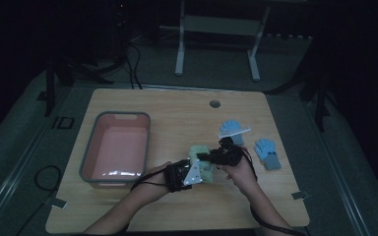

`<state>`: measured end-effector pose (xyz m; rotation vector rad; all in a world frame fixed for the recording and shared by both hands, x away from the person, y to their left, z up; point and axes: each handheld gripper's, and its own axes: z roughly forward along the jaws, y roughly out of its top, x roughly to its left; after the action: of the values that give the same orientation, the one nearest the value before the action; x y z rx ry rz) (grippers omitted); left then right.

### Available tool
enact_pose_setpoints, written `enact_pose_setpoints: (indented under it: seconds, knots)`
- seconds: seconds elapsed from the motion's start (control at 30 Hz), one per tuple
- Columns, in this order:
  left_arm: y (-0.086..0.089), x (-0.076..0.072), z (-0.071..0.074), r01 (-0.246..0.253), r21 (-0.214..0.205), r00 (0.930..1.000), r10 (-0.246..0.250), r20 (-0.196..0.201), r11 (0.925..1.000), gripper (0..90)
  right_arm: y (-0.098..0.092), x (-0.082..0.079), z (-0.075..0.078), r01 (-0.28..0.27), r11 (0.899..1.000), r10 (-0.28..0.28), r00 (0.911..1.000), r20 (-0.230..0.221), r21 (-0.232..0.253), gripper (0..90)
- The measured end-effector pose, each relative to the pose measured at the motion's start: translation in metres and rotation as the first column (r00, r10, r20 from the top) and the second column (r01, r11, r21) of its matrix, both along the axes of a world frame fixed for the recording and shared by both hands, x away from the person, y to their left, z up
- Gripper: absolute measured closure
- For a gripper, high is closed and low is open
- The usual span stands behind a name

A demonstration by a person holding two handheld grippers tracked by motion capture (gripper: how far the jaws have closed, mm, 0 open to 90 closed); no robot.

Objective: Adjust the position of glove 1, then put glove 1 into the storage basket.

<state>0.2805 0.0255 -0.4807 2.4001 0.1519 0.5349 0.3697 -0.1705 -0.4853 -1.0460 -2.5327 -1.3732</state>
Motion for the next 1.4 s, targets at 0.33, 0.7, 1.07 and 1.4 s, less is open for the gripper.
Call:
enact_pose_setpoints:
  seconds: [0.33, 0.7, 1.07, 1.4]
  knots:
    - [0.027, 0.001, 0.013, -0.046, -0.005, 0.9988, 0.046, 0.019, 0.9989, 78.0, 0.033, 0.005, 0.021, -0.037, 0.999, 0.037, 0.9988, 0.033, -0.014, 73.3]
    - [0.060, -0.003, 0.022, -0.094, 0.013, 0.9951, 0.093, 0.033, 0.9955, 78.1, 0.073, 0.010, 0.033, -0.087, 0.996, 0.088, 0.9952, 0.043, -0.015, 73.4]
    - [0.116, -0.006, 0.042, -0.181, 0.035, 0.9820, 0.179, 0.062, 0.9829, 78.1, 0.136, 0.020, 0.054, -0.154, 0.988, 0.153, 0.9862, 0.064, 0.006, 73.3]
    - [0.159, -0.012, 0.041, -0.251, 0.055, 0.9671, 0.248, 0.057, 0.9664, 78.3, 0.191, 0.023, 0.056, -0.214, 0.977, 0.213, 0.9751, 0.061, 0.002, 73.3]
